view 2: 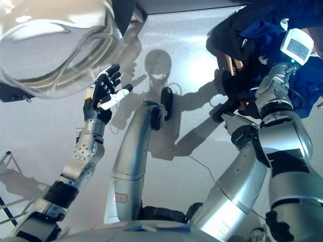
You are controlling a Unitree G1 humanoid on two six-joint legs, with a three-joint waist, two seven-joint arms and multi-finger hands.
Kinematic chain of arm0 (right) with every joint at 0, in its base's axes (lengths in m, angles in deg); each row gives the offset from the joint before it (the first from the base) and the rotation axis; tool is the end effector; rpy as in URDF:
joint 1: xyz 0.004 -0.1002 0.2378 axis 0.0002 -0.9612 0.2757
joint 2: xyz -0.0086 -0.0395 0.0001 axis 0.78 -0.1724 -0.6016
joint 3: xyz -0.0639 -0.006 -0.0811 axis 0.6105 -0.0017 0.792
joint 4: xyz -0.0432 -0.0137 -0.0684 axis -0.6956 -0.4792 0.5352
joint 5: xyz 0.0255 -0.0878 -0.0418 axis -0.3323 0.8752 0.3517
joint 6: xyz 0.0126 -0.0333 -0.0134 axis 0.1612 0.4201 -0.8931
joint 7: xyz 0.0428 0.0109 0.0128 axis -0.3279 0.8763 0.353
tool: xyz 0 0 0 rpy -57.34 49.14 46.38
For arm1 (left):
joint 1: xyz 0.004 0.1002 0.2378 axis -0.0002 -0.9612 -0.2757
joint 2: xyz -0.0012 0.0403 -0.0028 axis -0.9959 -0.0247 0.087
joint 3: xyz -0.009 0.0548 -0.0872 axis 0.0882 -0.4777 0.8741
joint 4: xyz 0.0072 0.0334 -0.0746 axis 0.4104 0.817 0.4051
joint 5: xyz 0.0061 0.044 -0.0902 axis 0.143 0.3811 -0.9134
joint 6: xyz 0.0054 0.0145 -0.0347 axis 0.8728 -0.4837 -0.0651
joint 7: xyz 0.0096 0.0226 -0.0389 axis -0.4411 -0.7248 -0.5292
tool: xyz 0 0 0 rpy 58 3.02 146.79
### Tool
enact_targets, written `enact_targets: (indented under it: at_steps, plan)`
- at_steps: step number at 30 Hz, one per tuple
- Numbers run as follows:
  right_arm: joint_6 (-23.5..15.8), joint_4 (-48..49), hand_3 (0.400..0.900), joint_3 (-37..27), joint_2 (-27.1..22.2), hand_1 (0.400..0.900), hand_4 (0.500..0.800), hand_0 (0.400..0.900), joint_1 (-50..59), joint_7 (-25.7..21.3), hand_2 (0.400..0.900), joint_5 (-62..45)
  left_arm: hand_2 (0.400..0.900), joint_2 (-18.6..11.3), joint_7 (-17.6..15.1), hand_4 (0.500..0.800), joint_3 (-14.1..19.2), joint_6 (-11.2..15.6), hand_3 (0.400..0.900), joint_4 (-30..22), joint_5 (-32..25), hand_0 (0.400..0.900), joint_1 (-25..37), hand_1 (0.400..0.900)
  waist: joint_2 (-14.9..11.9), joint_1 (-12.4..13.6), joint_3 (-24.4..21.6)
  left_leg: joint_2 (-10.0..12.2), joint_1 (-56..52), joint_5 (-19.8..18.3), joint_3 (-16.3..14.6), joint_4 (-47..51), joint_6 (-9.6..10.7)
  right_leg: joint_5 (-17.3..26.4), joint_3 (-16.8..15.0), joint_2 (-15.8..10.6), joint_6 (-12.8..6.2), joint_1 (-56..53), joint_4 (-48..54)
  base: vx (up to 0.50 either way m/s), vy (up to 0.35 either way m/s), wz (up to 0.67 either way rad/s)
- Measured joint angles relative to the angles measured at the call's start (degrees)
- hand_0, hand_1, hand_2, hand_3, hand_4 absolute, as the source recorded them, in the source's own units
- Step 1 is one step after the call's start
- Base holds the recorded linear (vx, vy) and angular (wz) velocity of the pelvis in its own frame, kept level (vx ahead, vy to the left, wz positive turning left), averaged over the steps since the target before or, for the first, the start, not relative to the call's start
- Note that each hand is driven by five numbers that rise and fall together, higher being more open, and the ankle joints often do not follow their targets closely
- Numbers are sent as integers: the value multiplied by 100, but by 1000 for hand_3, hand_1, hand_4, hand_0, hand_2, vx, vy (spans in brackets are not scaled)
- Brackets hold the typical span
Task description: Put the clothes in the basket into the washing machine.
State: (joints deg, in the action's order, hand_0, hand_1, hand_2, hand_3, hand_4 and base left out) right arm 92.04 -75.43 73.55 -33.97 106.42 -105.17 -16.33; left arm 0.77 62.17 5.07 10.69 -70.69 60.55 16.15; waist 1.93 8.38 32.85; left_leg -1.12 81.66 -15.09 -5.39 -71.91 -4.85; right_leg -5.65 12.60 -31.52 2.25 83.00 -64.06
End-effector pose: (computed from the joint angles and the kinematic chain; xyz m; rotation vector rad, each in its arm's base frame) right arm 0.3483 -0.2882 0.1845 -1.1919 -0.0024 -0.7864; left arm 0.2312 0.1792 0.0789 -0.0247 -0.2961 0.0430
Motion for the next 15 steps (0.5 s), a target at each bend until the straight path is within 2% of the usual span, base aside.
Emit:
enact_targets:
  at_steps: [5, 8, 12, 13, 15]
  plan:
    - [-122, 339, 400, -130, -1, 400, 500, 400, -69, 21, 400, -356, 900, 0, -16, 800, 45, -1, 900, 0, 0, 900, -21, 900, -1, -78, -1, 13, -2, -6, -12, -8, 3, 1, -7, 32, 0, -3, 20, 8, 9, -13]
    - [-185, 994, 400, -165, -7, 400, 500, 400, -280, 21, 400, -716, 900, 4, -88, 800, 148, -4, 900, -4, 0, 900, -96, 900, -5, -199, -3, 40, -4, -26, -5, -38, -16, 3, 25, 93, -3, -43, 70, -10, 31, -22]
    - [-344, 2511, 400, -219, -6, 400, 500, 400, -880, -92, 400, -946, 900, 14, -181, 800, 408, -10, 900, -34, -1, 900, -353, 900, -9, -406, -5, 148, -3, -86, -10, -98, -59, 37, 28, 248, -56, -87, 183, -6, 24, -19]
    - [-289, 3047, 400, -354, -11, 400, 500, 400, -1126, -86, 400, -965, 900, 29, -221, 800, 460, -12, 900, -57, -1, 900, -409, 900, -16, -471, -3, 190, -6, -93, -19, -112, -66, 47, 45, 286, -71, -101, 220, 1, 17, -15]
    - [-416, 4181, 400, -681, 29, 400, 500, 400, -1774, -244, 400, -953, 900, 42, -291, 800, 541, -13, 900, -83, -5, 900, -554, 900, -17, -592, -3, 211, -20, -127, 2, -159, -66, 58, 39, 338, -87, -155, 232, 6, 11, -7]
